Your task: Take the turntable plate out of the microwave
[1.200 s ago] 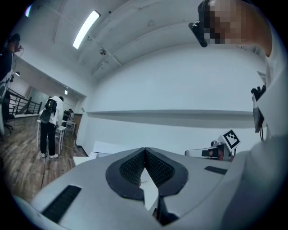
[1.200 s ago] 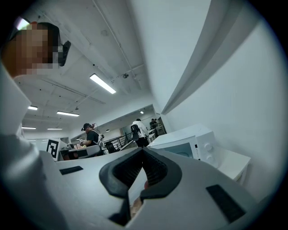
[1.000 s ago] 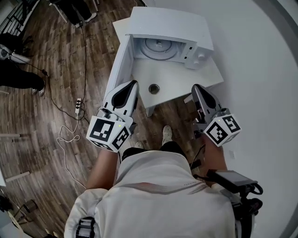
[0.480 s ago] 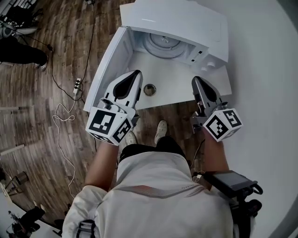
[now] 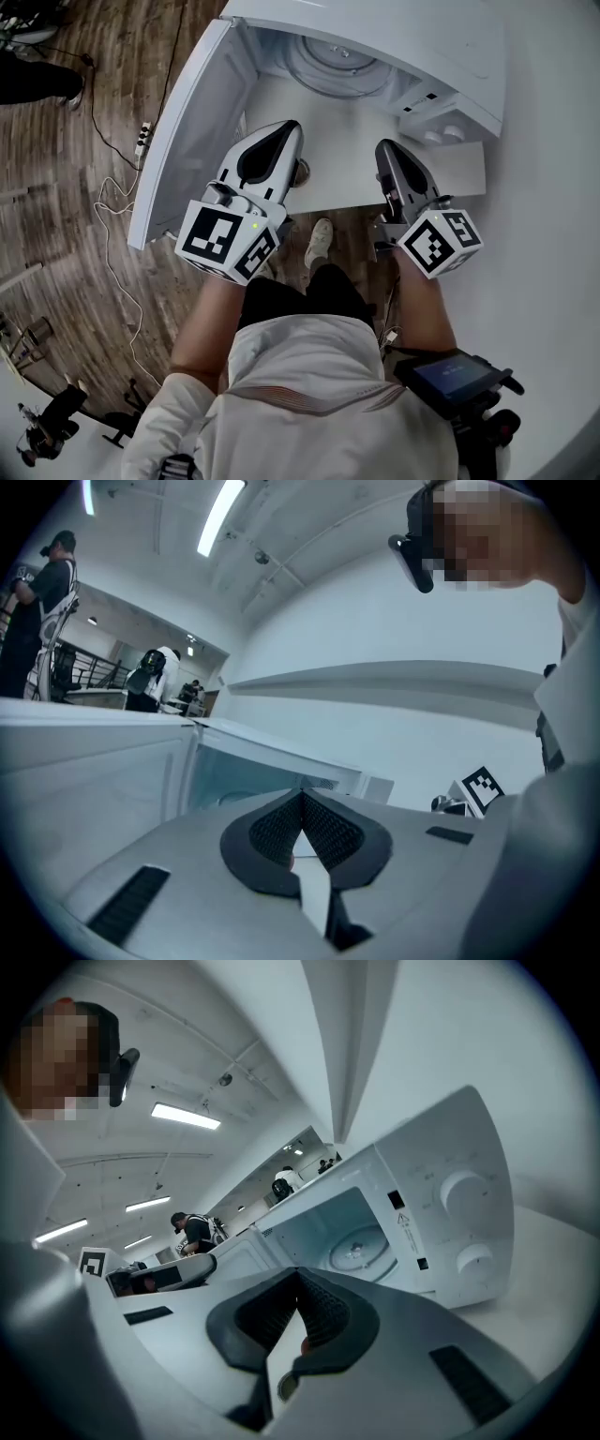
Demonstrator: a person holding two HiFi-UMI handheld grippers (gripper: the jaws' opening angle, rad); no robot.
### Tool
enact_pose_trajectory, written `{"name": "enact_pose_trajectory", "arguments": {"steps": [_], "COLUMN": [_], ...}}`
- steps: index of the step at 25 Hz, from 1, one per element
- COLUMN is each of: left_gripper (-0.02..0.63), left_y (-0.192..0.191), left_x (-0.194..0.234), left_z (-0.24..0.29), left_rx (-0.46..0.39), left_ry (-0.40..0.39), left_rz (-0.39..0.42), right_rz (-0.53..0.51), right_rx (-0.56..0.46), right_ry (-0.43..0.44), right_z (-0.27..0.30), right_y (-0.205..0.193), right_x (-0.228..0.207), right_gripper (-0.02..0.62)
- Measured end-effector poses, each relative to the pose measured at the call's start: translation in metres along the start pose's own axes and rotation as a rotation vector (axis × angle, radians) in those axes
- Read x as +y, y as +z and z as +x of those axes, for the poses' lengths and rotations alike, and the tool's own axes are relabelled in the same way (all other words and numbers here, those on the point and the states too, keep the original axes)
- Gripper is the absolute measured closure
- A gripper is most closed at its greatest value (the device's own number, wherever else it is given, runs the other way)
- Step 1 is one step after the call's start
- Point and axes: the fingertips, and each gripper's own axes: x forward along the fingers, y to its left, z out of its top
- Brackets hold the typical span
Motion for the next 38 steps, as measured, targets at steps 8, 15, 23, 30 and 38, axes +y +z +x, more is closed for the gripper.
{"name": "enact_pose_trajectory", "arguments": {"steps": [8,15,23,30,38], "left_gripper": [0.597,0.597,0.593,0.493,0.453], "left_y": [-0.052,-0.08,-0.112,-0.136,-0.131], "left_x": [0.035,0.049,0.064,0.074,0.052], "left_z": [0.038,0.064,0.093,0.109,0.13], "left_rx": [0.057,0.079,0.111,0.139,0.135], "left_ry": [0.028,0.014,-0.027,-0.044,-0.087], "left_rz": [-0.11,-0.248,-0.617,-0.802,-0.967], "right_rz": [0.118,0.237,0.444,0.6,0.74], "right_rx": [0.026,0.011,-0.005,-0.003,-0.032], "right_ry": [0.015,0.031,0.082,0.057,0.052], "right_z": [0.044,0.071,0.101,0.117,0.106], "right_y": [-0.038,-0.05,-0.057,-0.073,-0.061], "right_x": [-0.034,-0.047,-0.06,-0.076,-0.089], "right_gripper": [0.595,0.595,0.56,0.485,0.446]}}
